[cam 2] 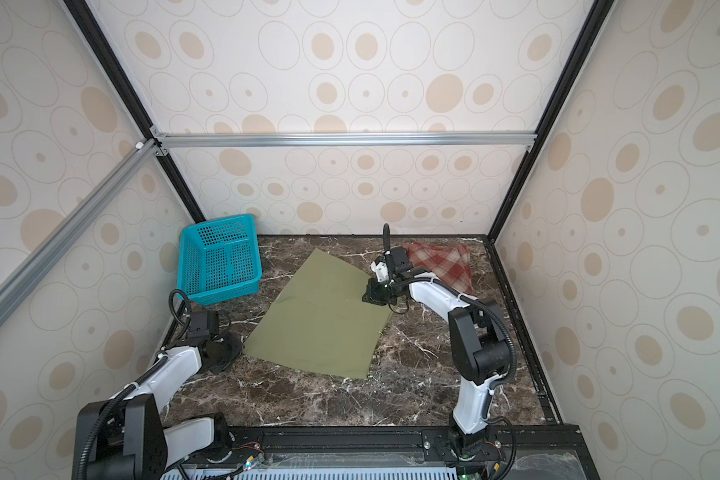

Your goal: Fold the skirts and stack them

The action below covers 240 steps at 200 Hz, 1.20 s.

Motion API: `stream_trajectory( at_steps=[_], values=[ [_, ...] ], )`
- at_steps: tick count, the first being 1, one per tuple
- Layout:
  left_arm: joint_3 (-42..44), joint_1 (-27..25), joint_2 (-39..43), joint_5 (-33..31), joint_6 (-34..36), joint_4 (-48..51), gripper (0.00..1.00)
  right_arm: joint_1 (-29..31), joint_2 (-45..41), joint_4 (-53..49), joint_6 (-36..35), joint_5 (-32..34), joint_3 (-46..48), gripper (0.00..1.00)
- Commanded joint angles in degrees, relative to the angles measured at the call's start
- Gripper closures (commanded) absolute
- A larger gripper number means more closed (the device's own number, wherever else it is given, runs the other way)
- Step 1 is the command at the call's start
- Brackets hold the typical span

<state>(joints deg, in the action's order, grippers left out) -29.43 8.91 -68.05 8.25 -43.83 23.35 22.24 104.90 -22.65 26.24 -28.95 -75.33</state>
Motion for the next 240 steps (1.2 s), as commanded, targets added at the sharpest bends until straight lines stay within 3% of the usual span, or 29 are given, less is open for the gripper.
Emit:
stream_trajectory(
  at_steps=[1, 111, 171, 240],
  values=[
    [-2.5, 0.4, -0.6, -0.9, 2.3, 1.5, 0.74, -0.1, 1.1, 0.6, 0.7, -0.9, -0.9, 0.92],
    [-2.8, 0.4, -7.4, 0.8, 4.0, -2.7, 0.72, -0.5, 0.9, 1.1, 1.6, -0.6, 0.6, 0.93],
    [-2.7, 0.3, -8.9, 0.8, 5.5, -3.1, 0.85, -0.9, 0.9, 0.7, 2.0, -0.1, 0.7, 0.94],
    [-3.5, 0.3, -6.4, 0.1, 6.7, 1.6, 0.62, -1.0, 0.4, 0.5, 2.1, 0.2, 1.1, 0.95]
  ],
)
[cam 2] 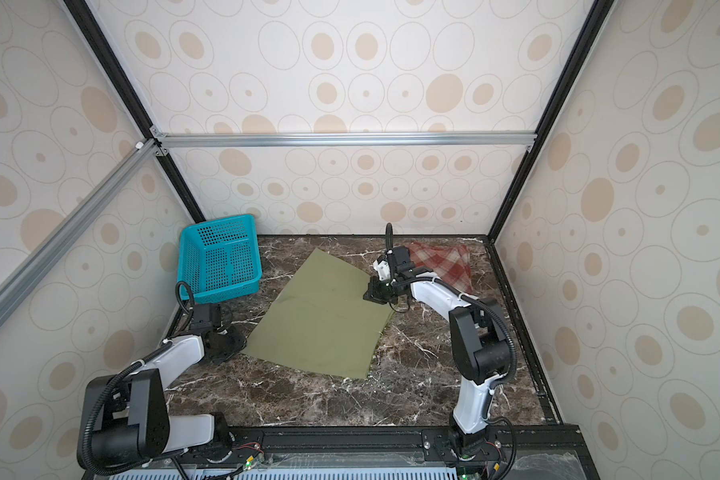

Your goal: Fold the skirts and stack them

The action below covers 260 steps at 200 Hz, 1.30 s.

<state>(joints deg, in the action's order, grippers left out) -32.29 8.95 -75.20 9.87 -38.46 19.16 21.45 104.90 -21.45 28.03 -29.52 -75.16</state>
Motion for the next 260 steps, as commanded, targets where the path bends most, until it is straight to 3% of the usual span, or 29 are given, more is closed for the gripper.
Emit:
stream_trajectory(
  at_steps=[1, 134, 168, 193, 260],
  values=[
    [-0.6, 0.3, 0.8, -1.5, 1.3, 5.9, 0.62, -0.2, 0.3, -0.7, 0.3, 0.7, 0.9, 0.95],
    [-0.5, -0.4, -2.4, 1.4, 0.1, 2.9, 0.72, -0.4, 0.9, -0.2, 1.0, 0.6, 1.6, 0.96],
    [-0.4, -0.4, -3.4, 0.9, 0.3, 2.0, 0.82, -0.5, 1.0, -0.3, 0.9, 0.5, 1.4, 0.96],
    [-0.4, -0.5, -4.2, 0.9, 0.7, 1.6, 1.0, -0.5, 0.8, -0.8, 0.6, 0.6, 1.6, 0.96],
    [-4.2, -0.5, -1.7, -2.2, 2.9, 5.0, 1.0, 1.3, -5.7, -6.8, -6.2, 6.1, 5.1, 0.93]
  ],
)
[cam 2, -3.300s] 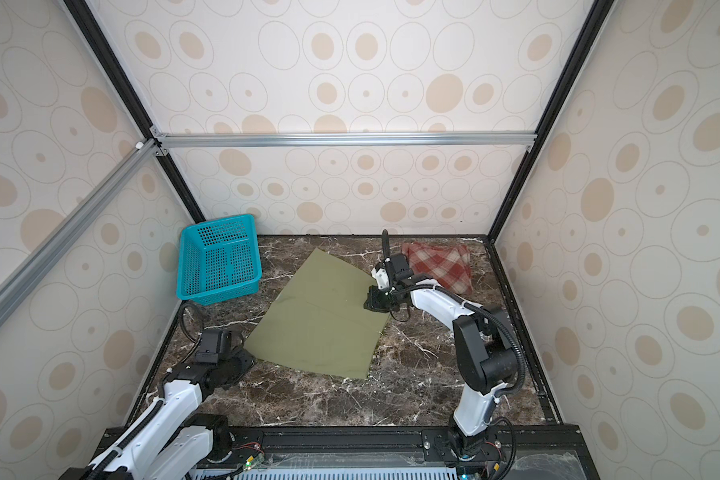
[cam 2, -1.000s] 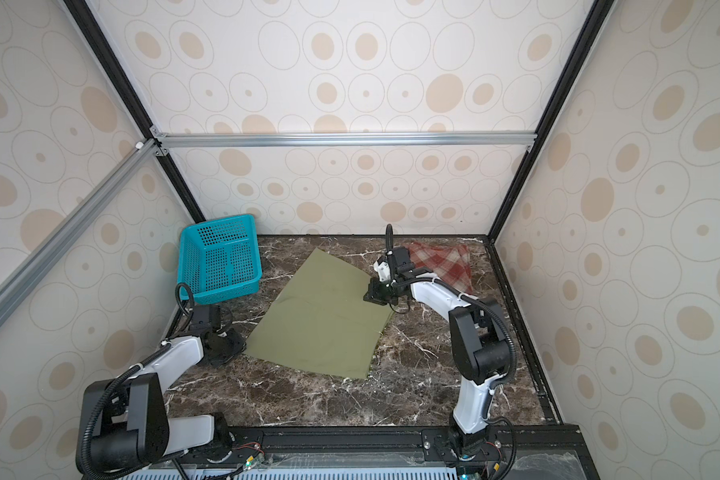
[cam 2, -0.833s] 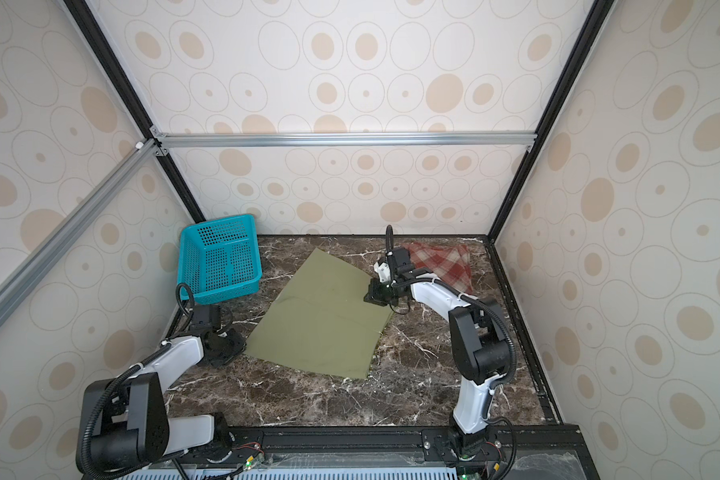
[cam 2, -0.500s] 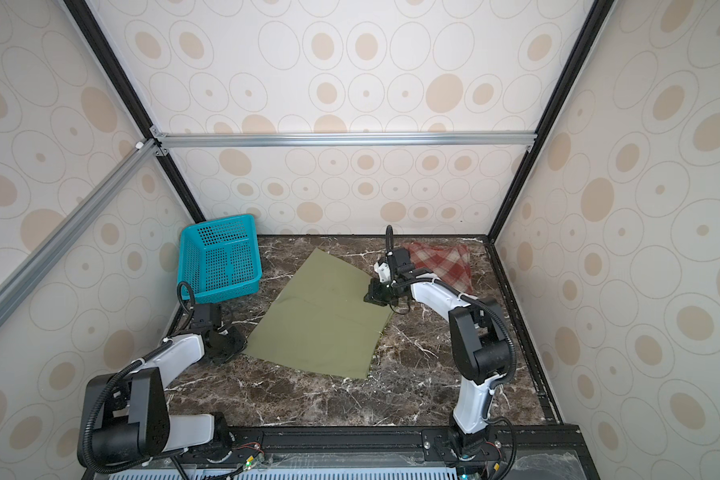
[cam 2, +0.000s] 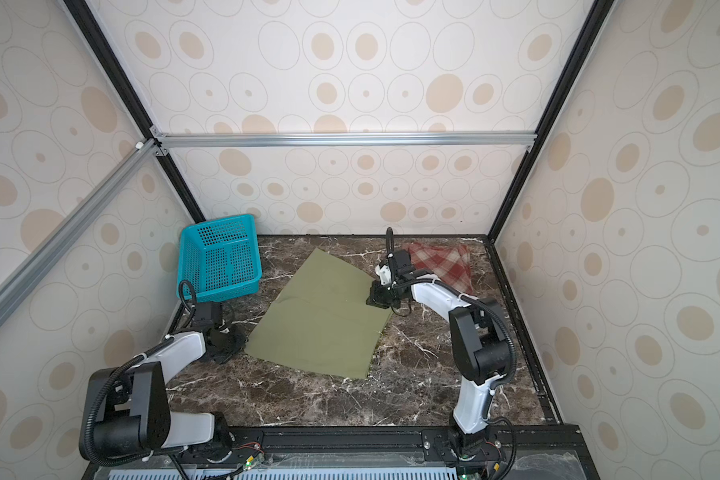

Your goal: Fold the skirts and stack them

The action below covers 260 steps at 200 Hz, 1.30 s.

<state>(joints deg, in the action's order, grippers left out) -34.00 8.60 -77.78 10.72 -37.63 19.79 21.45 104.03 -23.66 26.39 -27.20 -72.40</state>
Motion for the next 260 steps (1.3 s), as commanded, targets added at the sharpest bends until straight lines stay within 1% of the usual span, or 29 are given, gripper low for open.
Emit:
stream_trajectory(
  at_steps=[1, 14, 37, 48, 78, 95, 119, 133, 150, 190, 223, 260],
  values=[
    [-2.6, -0.2, 1.0, -3.0, 2.1, 4.4, 1.0, 1.4, -5.0, -4.8, -4.8, 4.0, 2.5, 0.92],
    [-3.3, -0.1, 1.4, -3.1, 2.3, 4.6, 1.0, 3.7, -7.4, -6.9, -7.3, 7.7, 3.9, 0.9],
    [-4.3, -0.2, 2.0, -3.1, 2.8, 4.3, 1.0, 8.8, -11.4, -10.1, -11.0, 12.9, 6.8, 0.82],
    [-4.6, -0.2, 2.4, -3.3, 2.9, 3.9, 1.0, 11.4, -13.6, -10.4, -12.1, 14.5, 8.8, 0.75],
    [-4.3, -0.1, 4.1, -3.5, 2.8, 2.3, 1.0, 19.7, -19.8, -10.7, -16.1, 18.9, 13.5, 0.64],
    [-4.1, -0.2, 4.6, -3.3, 2.9, 1.3, 1.0, 24.1, -21.0, -10.9, -17.4, 20.6, 15.6, 0.62],
    [-3.7, -0.1, 4.2, -2.8, 3.1, -0.2, 1.0, 27.7, -20.3, -9.7, -18.2, 19.9, 17.8, 0.62],
    [-3.7, -0.2, 3.8, -2.2, 3.2, -0.9, 1.0, 29.7, -19.6, -9.0, -19.0, 20.9, 18.6, 0.62],
    [-3.9, -0.2, 3.5, -1.9, 3.5, -0.9, 1.0, 31.1, -18.5, -8.2, -19.7, 20.9, 19.5, 0.6],
    [-4.2, -0.2, 3.3, -1.9, 4.1, -1.2, 1.0, 32.0, -15.9, -5.9, -20.7, 20.8, 20.1, 0.58],
    [-4.1, -0.2, 2.9, -1.7, 4.7, -1.1, 1.0, 34.1, -12.7, -3.0, -21.2, 25.3, 20.5, 0.58],
    [-3.9, -0.2, 2.6, -1.3, 4.7, -1.3, 1.0, 34.4, -9.5, -2.2, -22.3, 26.9, 20.3, 0.58]
  ],
)
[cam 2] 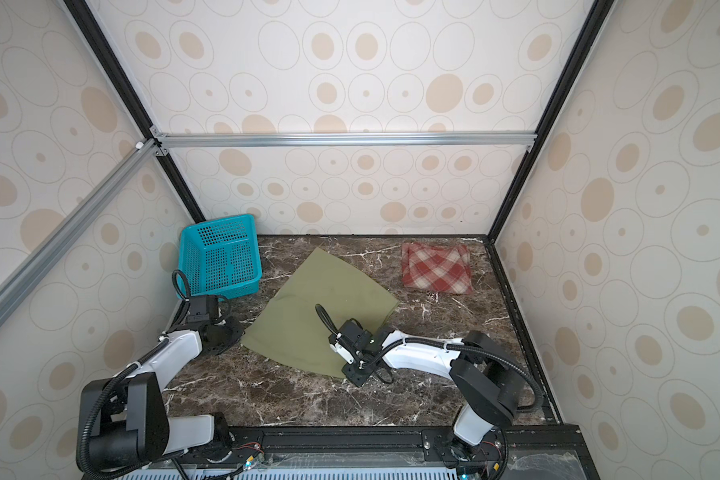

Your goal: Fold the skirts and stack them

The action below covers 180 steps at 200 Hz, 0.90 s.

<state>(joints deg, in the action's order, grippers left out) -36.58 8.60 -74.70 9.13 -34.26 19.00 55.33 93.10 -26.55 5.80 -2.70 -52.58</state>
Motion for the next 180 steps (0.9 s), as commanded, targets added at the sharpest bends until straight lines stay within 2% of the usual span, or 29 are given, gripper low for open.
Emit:
stream_trajectory(
  at_steps=[1, 24, 43, 79, 133, 180],
  values=[
    [-1.3, -0.1, -0.5, 0.4, 1.3, -0.6, 1.0, 0.5, 1.5, 0.6, -1.8, 2.4, 0.4, 0.58],
    [-1.8, -0.1, -0.9, 0.6, 1.7, -0.5, 1.0, 1.1, 2.5, 0.1, -2.1, 3.3, -0.1, 0.59],
    [-2.2, -0.1, -1.4, 0.5, 1.7, -0.6, 1.0, 1.9, 3.5, -0.5, -2.4, 4.2, -0.6, 0.66],
    [-2.4, -0.2, -1.5, 1.1, 1.2, -1.0, 1.0, 3.6, 4.1, -1.9, -2.2, 5.2, -1.2, 1.0],
    [-5.1, -0.1, 1.9, -1.7, 0.3, 1.9, 1.0, 3.8, -2.4, -5.9, -1.4, 0.9, -2.8, 1.0],
    [-10.4, 0.3, 7.1, -5.8, -0.1, 6.6, 1.0, 3.9, -8.4, -9.6, -0.2, -8.7, -6.0, 1.0]
  ],
)
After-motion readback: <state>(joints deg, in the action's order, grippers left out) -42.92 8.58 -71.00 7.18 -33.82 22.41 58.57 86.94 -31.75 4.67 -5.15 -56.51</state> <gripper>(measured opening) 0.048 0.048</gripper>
